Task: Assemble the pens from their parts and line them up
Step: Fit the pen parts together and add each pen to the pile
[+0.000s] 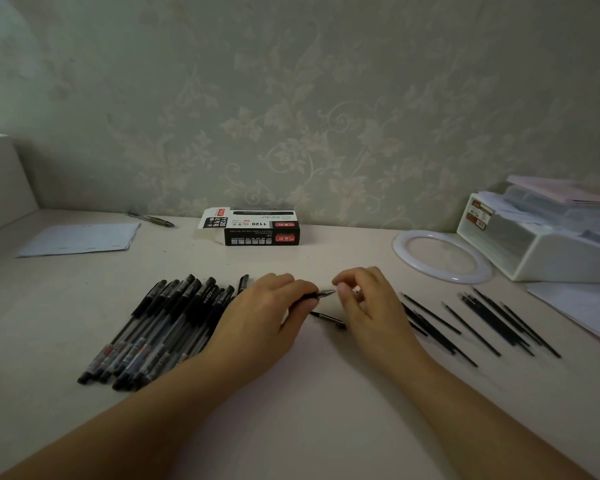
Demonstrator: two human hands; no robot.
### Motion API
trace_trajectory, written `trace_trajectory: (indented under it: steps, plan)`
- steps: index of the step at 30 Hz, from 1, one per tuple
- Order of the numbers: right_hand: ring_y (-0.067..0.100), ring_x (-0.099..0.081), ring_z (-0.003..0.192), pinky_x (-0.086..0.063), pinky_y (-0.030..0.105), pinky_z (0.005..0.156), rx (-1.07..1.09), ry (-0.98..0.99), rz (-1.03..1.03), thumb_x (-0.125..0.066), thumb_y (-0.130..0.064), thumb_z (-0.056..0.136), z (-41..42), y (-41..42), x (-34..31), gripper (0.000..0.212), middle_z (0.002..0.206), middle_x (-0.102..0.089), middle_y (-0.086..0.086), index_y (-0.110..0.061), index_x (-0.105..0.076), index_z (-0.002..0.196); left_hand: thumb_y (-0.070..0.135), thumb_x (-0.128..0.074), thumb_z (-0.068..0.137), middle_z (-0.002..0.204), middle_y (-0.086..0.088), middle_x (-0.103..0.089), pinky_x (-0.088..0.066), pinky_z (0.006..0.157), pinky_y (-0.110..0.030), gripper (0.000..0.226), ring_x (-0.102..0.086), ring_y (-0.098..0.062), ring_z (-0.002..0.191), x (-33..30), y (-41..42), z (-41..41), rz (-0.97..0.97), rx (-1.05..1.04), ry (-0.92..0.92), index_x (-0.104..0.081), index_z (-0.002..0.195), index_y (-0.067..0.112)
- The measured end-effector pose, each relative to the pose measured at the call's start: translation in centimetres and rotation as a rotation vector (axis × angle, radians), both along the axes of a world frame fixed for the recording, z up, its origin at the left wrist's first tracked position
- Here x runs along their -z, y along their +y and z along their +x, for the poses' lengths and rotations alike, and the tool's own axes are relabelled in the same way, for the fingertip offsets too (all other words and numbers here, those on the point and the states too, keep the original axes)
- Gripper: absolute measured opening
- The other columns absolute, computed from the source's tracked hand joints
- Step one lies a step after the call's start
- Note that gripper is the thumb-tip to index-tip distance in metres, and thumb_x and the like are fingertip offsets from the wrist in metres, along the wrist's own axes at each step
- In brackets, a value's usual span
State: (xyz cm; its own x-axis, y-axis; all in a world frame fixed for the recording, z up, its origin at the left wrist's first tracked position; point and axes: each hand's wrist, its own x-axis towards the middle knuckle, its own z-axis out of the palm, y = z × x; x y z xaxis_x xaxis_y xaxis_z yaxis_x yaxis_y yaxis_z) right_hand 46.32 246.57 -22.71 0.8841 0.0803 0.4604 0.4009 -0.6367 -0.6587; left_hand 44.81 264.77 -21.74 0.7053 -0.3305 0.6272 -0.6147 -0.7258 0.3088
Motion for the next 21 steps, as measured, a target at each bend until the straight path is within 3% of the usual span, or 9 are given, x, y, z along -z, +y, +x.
trace_trajectory:
  steps: [5,10,16,21]
  plan:
    - [0.010,-0.044,0.104,-0.040,0.033,0.093,0.011,0.080,-0.329,-0.056,-0.054,0.089,-0.09,0.42,0.78,0.035,0.111,-0.047,-0.013,-0.033,-0.061,0.116,0.028,-0.055,0.095,0.079,0.012,-0.057,-0.039,0.062,-0.023,0.015,-0.039,-0.005,0.069,0.10,0.15,0.38,-0.029,-0.039,-0.005,-0.067,0.102,0.022]
    - [0.008,-0.046,0.095,-0.044,0.032,0.087,0.013,0.063,-0.254,-0.062,-0.048,0.089,0.11,0.34,0.76,0.021,0.095,-0.044,-0.016,-0.030,-0.063,0.100,0.029,-0.055,0.095,0.078,0.013,-0.055,-0.038,0.062,-0.022,0.015,-0.040,-0.005,0.070,0.16,0.07,0.38,-0.020,-0.036,0.006,-0.067,0.101,0.023]
    - [0.014,-0.048,0.092,-0.038,0.026,0.077,0.144,0.063,-0.215,-0.070,-0.050,0.082,0.36,0.18,1.07,0.034,0.095,-0.045,-0.008,-0.019,-0.057,0.090,0.030,-0.054,0.095,0.079,0.010,-0.057,-0.043,0.062,-0.030,0.016,-0.046,-0.010,0.073,0.17,0.18,0.49,-0.018,-0.064,0.020,-0.067,0.103,0.023]
    - [0.014,-0.050,0.079,-0.040,0.026,0.068,0.141,0.038,-0.173,-0.060,-0.042,0.093,0.32,0.14,1.00,0.027,0.082,-0.051,-0.008,-0.019,-0.050,0.083,0.031,-0.054,0.095,0.078,0.010,-0.057,-0.047,0.063,-0.036,0.017,-0.049,-0.011,0.074,0.20,0.30,0.44,-0.022,-0.068,0.043,-0.067,0.102,0.023]
